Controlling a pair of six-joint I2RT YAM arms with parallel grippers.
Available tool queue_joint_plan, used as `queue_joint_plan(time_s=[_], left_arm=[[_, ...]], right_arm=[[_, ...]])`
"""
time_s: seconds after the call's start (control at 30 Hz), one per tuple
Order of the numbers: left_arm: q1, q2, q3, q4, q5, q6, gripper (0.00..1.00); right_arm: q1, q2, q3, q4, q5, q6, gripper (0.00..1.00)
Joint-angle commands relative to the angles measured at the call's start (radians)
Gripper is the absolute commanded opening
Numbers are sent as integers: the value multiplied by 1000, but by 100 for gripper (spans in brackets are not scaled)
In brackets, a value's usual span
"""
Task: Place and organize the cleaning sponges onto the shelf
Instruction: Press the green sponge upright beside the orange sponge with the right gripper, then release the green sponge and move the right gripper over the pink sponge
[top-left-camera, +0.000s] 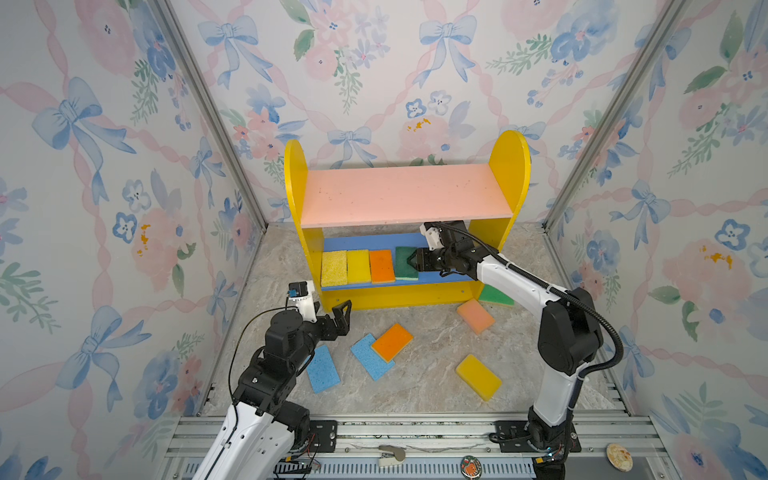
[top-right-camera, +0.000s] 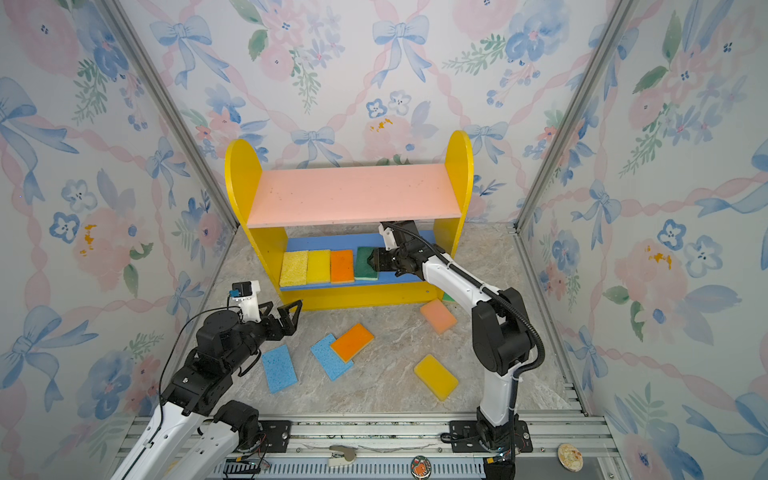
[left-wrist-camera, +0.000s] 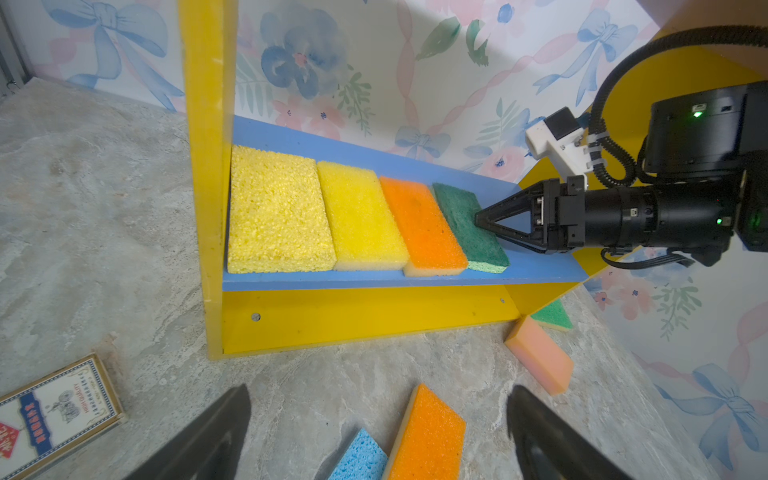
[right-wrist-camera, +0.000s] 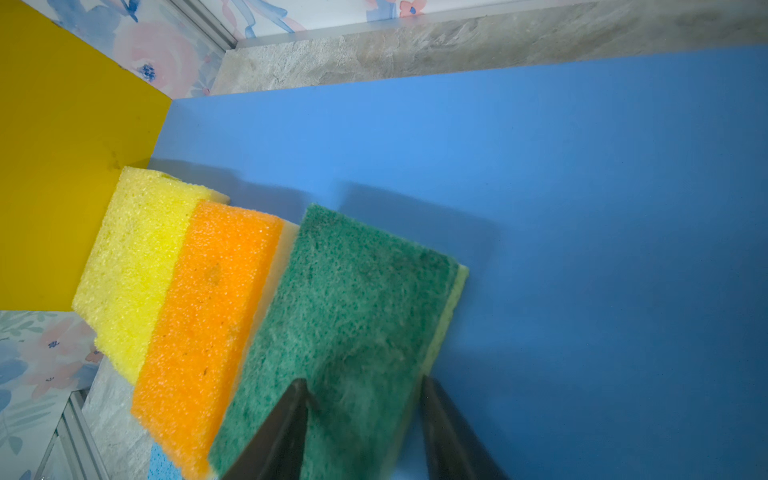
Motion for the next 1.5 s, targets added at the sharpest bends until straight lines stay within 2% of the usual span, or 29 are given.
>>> queue_joint_plan(time_s=[0.0,0.17,0.37,0.57,0.63,0.73,0.93,1.07,1.2,1.37,1.47], left_arm=[[5,-1,-6,-2,12,22,98],[6,-3,-7,-3,10,22,98],[6,-9,-9,-3,10,21,98],[6,-11,-8,-3,11,22,98],[5,-11,-7,-3,9,22,98],[5,-20,-8,-4,0,21,98],[5,-69,-2,-16,-55,19,98],[5,-169,6,-45,-187,2,98],[5,-203,-2,-44,-201,-7,98],[5,-213,0,-48,-221,-5,98],[5,-225,-5,-48,-216,-7,98]], right_arm=[[3,32,29,-45,-31,6,51],[12,42,32,-19,-48,33,57],[26,67,47,-1,-79,56,58],[27,62,44,-31,-38,50,64],[26,53,42,-44,-21,43,69],[21,27,34,-65,39,40,80],[24,-62,-6,-38,65,37,88],[88,-155,-49,-46,155,15,95],[158,-270,-137,-50,259,25,100],[266,-424,-289,-68,397,26,97],[316,-510,-383,-111,426,55,97]])
